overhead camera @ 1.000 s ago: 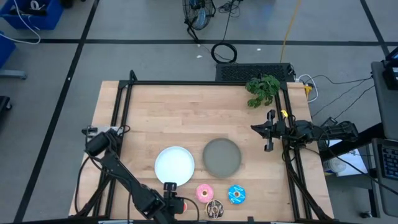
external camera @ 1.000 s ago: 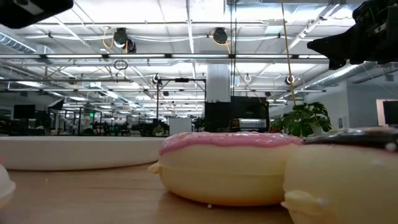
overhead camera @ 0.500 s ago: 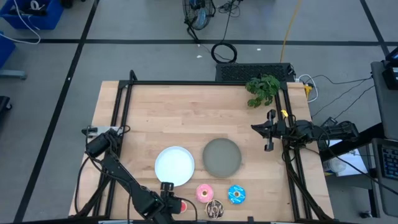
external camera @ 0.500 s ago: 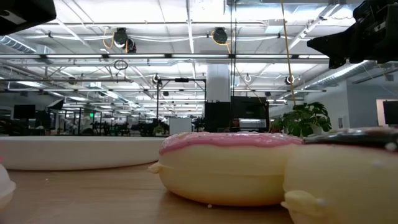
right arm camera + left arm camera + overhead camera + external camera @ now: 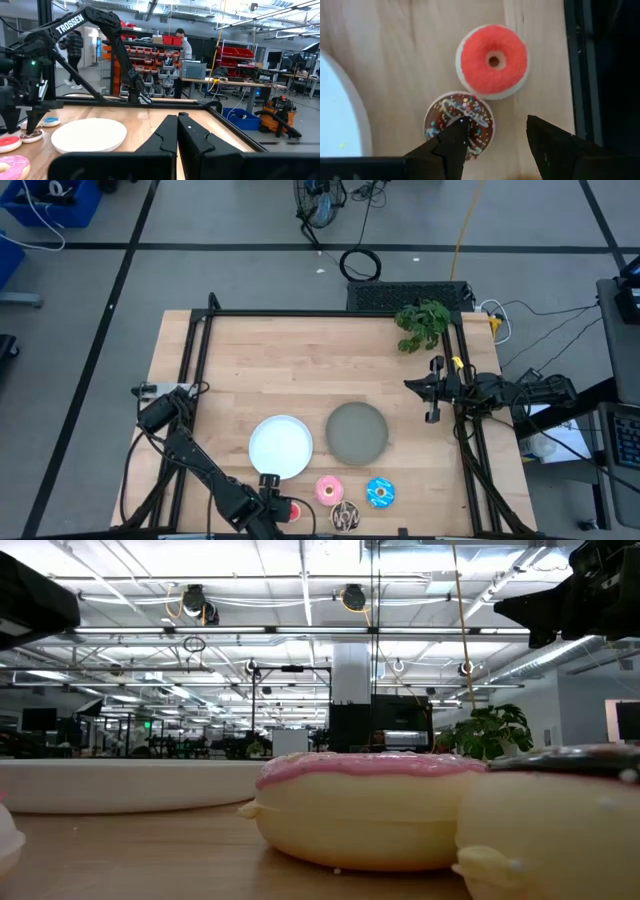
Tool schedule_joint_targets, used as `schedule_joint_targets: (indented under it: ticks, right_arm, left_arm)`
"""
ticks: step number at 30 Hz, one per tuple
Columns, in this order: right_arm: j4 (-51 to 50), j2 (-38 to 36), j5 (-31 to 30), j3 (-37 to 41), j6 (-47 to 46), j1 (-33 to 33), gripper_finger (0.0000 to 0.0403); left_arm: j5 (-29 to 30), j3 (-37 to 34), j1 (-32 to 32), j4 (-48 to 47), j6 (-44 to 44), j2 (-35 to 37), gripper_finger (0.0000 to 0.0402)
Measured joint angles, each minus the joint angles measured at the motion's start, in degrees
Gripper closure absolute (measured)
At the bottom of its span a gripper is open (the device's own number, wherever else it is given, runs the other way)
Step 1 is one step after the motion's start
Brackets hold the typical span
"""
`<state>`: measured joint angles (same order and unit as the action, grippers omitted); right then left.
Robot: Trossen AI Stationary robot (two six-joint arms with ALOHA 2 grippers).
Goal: Pick & Place donuts
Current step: Put the small brown donut on the white plate
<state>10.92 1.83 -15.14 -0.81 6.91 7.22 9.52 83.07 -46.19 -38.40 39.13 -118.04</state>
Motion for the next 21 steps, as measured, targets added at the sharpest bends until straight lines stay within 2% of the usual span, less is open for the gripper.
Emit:
schedule_joint_targets:
  ticks: [16,21]
  right_arm:
    - [0.0,0.0,0.0,0.0,0.0,0.0,0.0403]
    - [0.0,0.0,0.0,0.0,0.0,0.0,0.0403]
  left_arm:
    - [1.4,-4.6,0.0,5.4,0.4,0.1,0.0202]
    - [2.5,-4.7,0.0,5.3,0.5,0.1,0.025]
